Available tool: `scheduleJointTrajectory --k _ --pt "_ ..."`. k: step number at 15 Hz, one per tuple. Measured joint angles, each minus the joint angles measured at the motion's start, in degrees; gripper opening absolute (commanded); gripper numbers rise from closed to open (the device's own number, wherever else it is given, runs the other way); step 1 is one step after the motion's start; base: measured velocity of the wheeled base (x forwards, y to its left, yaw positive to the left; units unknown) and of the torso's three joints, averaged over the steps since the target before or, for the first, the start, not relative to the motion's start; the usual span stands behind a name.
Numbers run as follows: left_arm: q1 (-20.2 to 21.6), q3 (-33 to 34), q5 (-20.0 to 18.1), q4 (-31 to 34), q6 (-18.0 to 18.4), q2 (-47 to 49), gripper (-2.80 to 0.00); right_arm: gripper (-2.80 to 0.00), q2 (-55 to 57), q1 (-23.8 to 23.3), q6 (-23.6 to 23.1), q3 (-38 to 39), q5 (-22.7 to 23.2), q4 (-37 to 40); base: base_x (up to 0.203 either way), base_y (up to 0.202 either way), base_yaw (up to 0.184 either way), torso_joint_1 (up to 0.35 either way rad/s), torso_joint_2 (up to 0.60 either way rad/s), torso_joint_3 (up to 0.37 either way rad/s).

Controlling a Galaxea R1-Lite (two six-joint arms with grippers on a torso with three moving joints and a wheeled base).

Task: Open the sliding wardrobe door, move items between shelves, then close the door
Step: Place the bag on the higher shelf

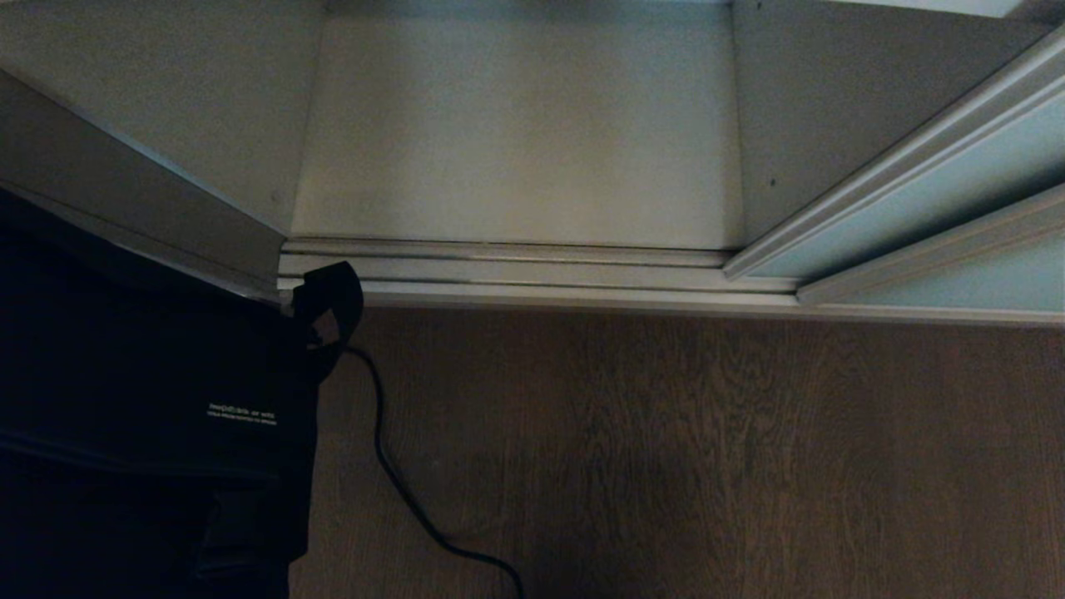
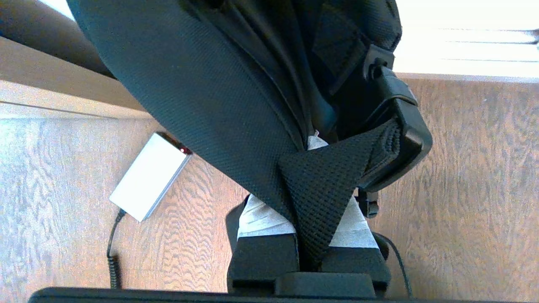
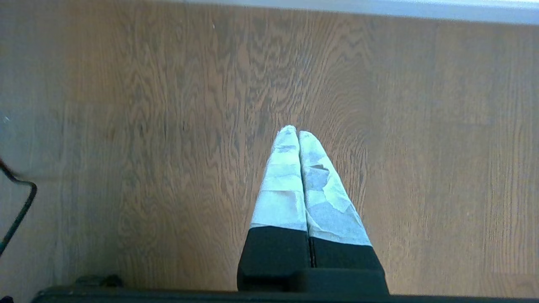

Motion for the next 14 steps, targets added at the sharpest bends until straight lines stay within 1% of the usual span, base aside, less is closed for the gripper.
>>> scheduleJointTrajectory --k 8,14 --pt "-0.8 0.9 0.0 -0.1 0.2 -1.1 -2.80 -2.80 0.0 0.0 0.0 0.0 0.0 0.0 0.000 0.000 0.000 0.002 0.00 0.204" --pt "-1.2 0.5 0.1 -0.7 -0.6 -1.4 -2.80 -2.80 0.0 0.0 0.0 0.0 0.0 0.0 0.000 0.000 0.000 0.002 0.00 0.201"
